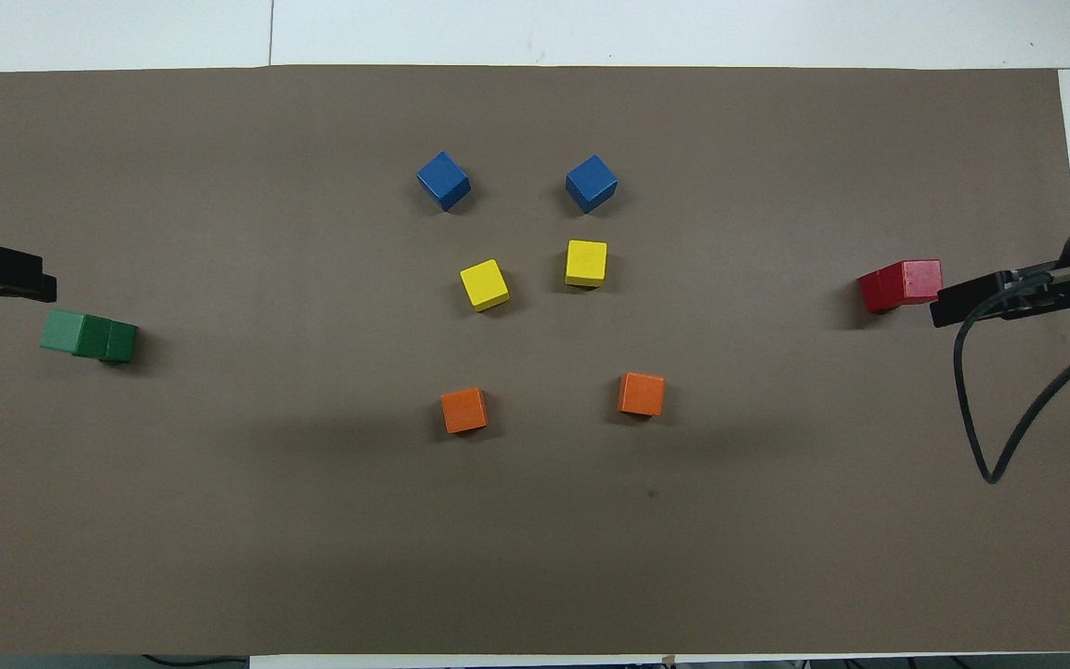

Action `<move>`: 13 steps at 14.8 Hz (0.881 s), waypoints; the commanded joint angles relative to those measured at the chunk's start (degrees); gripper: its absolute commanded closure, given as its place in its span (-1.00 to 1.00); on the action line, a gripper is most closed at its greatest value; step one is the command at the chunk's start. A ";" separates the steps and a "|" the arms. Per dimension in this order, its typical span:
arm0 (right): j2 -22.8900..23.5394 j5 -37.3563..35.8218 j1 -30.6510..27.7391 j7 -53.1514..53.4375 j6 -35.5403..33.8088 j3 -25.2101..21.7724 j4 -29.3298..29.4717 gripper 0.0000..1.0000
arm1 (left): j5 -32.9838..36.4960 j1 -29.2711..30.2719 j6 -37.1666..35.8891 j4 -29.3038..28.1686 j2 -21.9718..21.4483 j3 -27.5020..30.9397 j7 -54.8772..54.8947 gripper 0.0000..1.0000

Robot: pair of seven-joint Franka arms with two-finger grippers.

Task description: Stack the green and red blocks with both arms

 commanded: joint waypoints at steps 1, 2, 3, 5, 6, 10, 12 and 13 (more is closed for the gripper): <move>0.01 -1.90 0.22 1.02 0.76 -0.02 -0.83 -1.00 | 0.76 -0.90 0.78 -1.00 -1.17 0.66 0.36 -1.00; 0.10 -2.25 1.79 1.02 0.76 -1.16 -0.65 -1.00 | 0.76 -0.90 0.78 -1.00 -1.17 0.66 0.27 -1.00; 0.27 -2.61 3.11 0.94 0.76 -3.26 -0.39 -1.00 | 0.85 -0.90 0.78 -1.00 -1.17 0.66 0.27 -1.00; 0.27 -2.61 3.38 1.02 0.85 -4.07 -0.30 -1.00 | 0.76 -0.90 0.87 -0.91 -1.17 0.66 0.18 -1.00; 0.36 -2.61 3.30 0.94 0.85 -4.07 -0.21 -1.00 | 0.85 -0.90 0.87 -0.91 -1.17 0.66 0.27 -1.00; 0.45 -2.52 2.77 1.02 0.85 -4.07 0.14 -1.00 | 0.85 -0.90 0.78 -0.91 -1.17 0.66 0.18 -1.00; 0.45 -2.52 2.68 1.11 0.85 -4.07 0.05 -1.00 | 0.76 -0.90 0.87 -0.83 -1.17 0.66 0.18 -1.00; 0.36 -2.52 2.68 1.20 0.85 -4.07 0.05 -1.00 | 0.76 -0.90 0.87 -0.83 -1.17 0.66 0.18 -1.00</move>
